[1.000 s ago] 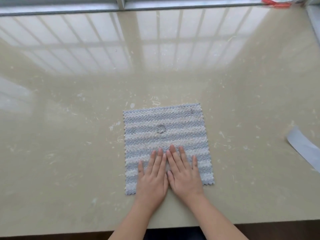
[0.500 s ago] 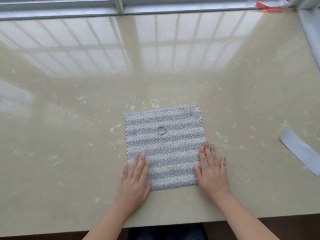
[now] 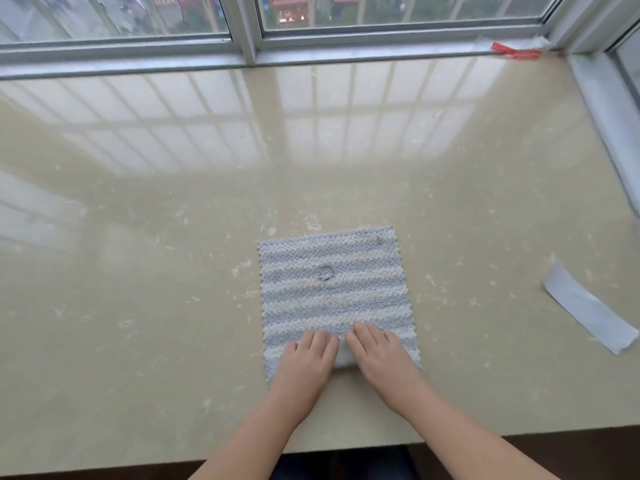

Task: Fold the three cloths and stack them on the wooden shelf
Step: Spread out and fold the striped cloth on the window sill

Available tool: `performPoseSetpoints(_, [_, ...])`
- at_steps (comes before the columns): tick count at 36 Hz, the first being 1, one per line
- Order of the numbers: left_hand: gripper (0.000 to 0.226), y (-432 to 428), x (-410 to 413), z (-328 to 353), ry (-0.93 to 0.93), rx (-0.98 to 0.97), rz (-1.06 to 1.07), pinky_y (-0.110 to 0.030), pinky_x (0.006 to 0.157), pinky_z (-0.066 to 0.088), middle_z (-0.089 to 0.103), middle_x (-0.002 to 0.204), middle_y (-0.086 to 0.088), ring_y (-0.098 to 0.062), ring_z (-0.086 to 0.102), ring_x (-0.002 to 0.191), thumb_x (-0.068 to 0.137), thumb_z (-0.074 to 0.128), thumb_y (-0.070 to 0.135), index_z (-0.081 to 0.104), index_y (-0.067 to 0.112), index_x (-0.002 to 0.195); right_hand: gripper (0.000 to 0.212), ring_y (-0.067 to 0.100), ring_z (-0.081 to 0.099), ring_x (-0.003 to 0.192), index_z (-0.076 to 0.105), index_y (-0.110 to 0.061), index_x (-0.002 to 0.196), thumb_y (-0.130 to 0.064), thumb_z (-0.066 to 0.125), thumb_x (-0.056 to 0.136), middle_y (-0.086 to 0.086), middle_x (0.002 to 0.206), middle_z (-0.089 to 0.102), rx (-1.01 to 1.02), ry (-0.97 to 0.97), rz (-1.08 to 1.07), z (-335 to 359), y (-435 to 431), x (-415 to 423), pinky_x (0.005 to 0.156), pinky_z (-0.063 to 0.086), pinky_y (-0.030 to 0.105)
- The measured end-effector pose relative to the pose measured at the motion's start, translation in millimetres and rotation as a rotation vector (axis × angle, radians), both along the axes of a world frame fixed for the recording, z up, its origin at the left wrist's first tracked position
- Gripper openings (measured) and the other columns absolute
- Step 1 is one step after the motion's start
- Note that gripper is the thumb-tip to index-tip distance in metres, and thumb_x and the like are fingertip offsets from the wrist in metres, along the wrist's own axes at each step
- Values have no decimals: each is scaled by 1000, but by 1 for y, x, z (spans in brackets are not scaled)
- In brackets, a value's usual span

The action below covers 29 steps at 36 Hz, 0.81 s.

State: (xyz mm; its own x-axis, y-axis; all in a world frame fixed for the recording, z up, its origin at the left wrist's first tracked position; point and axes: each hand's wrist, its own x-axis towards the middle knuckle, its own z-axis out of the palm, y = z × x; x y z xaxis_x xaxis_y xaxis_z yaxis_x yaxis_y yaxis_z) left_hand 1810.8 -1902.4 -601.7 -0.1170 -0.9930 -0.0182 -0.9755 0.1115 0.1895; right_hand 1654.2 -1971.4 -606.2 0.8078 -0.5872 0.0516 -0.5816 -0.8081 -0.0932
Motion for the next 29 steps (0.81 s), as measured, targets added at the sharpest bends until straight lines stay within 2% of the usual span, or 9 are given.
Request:
performPoseSetpoints(3, [38,-5,7,4,71,81,122,-27,42,39,57,75,-5,-23,54,59,53,58,5,42,15,85,29,21,51,72,47,-11,96,-9,36,70,5,90,50,-15,26,-114,1,-8,1,52,43,27])
performPoseSetpoints(5, [47,-4,15,7,157,138,205,-30,42,40,53,74,-7,-26,51,58,40,58,-3,41,15,81,29,20,47,67,46,-13,90,-6,35,63,4,80,51,-7,33,-161,3,-15,-4,50,41,27])
performPoseSetpoints(10, [28,4,37,15,406,265,421,-27,52,43,56,77,-2,-26,57,64,53,50,5,63,11,77,41,24,56,59,57,-13,68,4,68,32,3,69,54,301,84,-237,20,-37,-27,46,41,23])
performPoseSetpoints(13, [19,0,42,24,579,342,616,-18,63,38,56,79,5,-19,56,79,79,53,5,69,12,88,20,23,55,81,58,-13,81,-2,64,65,3,85,56,558,102,-339,35,-52,-35,62,40,29])
performPoseSetpoints(15, [17,-5,46,30,671,381,702,-10,62,35,56,75,9,-15,52,76,85,56,5,68,17,87,11,18,47,82,52,-18,82,-8,53,81,0,85,51,746,146,-386,43,-63,-35,64,33,28])
performPoseSetpoints(20, [17,-10,61,38,854,480,760,-18,60,34,58,67,3,-10,49,66,87,62,13,66,18,71,26,15,40,64,41,-20,62,-9,53,82,-4,62,43,962,165,-499,51,-83,-34,51,25,23])
performPoseSetpoints(23, [10,-12,67,41,1045,530,843,-26,60,34,55,68,-2,-14,47,65,82,69,16,67,10,74,28,15,37,61,38,-16,62,-13,58,82,-1,60,37,1093,170,-552,54,-90,-34,54,25,29])
performPoseSetpoints(26, [13,-14,73,38,1193,530,920,-23,53,34,53,67,-3,-16,46,63,77,74,16,67,5,79,27,16,38,62,42,-16,68,-16,64,83,2,65,37,1244,53,-660,55,-98,-33,55,31,26])
performPoseSetpoints(29, [6,-20,79,34,1258,506,975,-18,52,41,61,70,-4,-16,54,63,83,69,10,66,6,79,19,16,39,62,50,-11,77,-19,65,85,6,71,42,1231,-29,-726,52,-107,-31,56,32,25])
